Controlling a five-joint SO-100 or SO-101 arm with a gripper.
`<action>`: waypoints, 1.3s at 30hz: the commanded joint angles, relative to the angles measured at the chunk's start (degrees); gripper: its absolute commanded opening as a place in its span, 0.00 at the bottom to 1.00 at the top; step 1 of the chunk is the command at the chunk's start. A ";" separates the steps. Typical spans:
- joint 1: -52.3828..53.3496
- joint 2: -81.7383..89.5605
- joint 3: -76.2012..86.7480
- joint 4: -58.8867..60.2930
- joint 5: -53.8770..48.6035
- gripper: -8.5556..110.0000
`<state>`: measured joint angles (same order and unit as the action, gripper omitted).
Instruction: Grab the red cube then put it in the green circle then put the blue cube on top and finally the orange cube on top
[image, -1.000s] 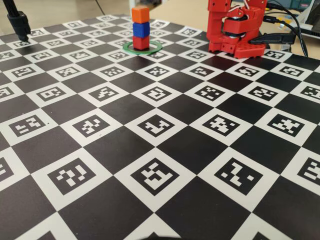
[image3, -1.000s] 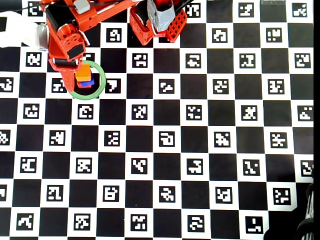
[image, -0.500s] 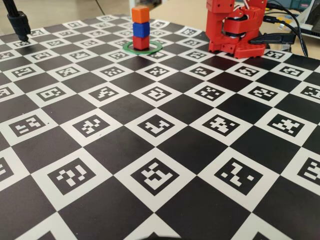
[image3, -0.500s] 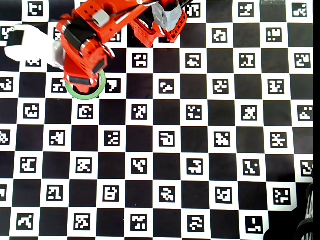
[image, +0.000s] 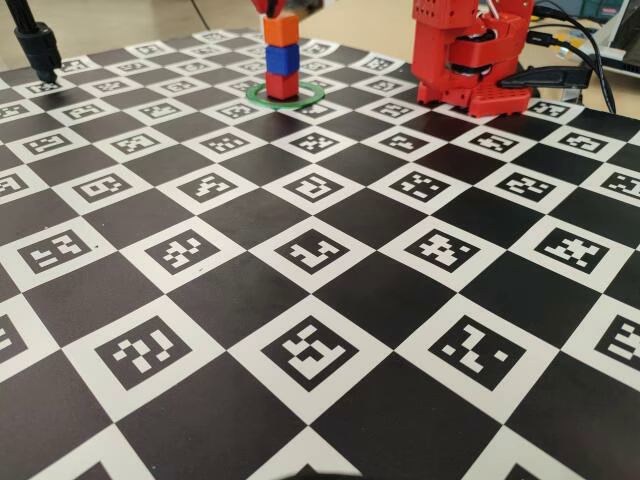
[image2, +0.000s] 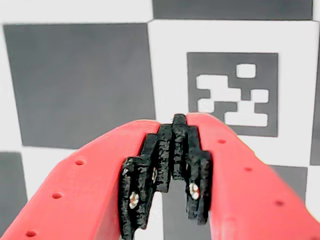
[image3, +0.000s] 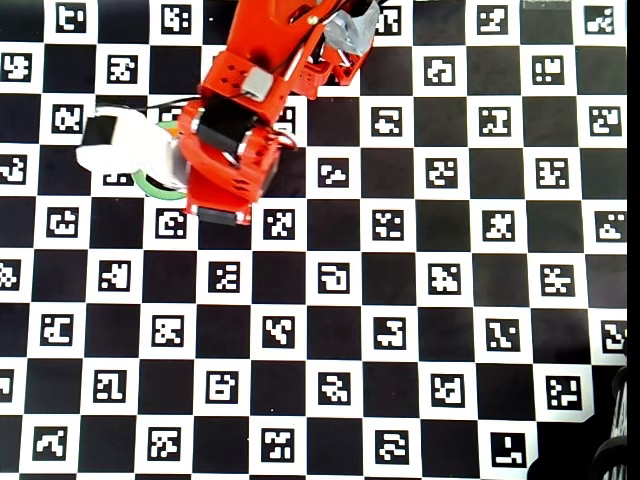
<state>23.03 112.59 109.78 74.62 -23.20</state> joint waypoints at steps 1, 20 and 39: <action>-3.08 12.83 7.21 -7.65 -6.68 0.02; -13.80 41.31 39.38 -25.49 -38.23 0.02; -20.57 71.28 65.83 -13.80 -49.13 0.03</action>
<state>2.81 181.23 175.96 60.21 -71.98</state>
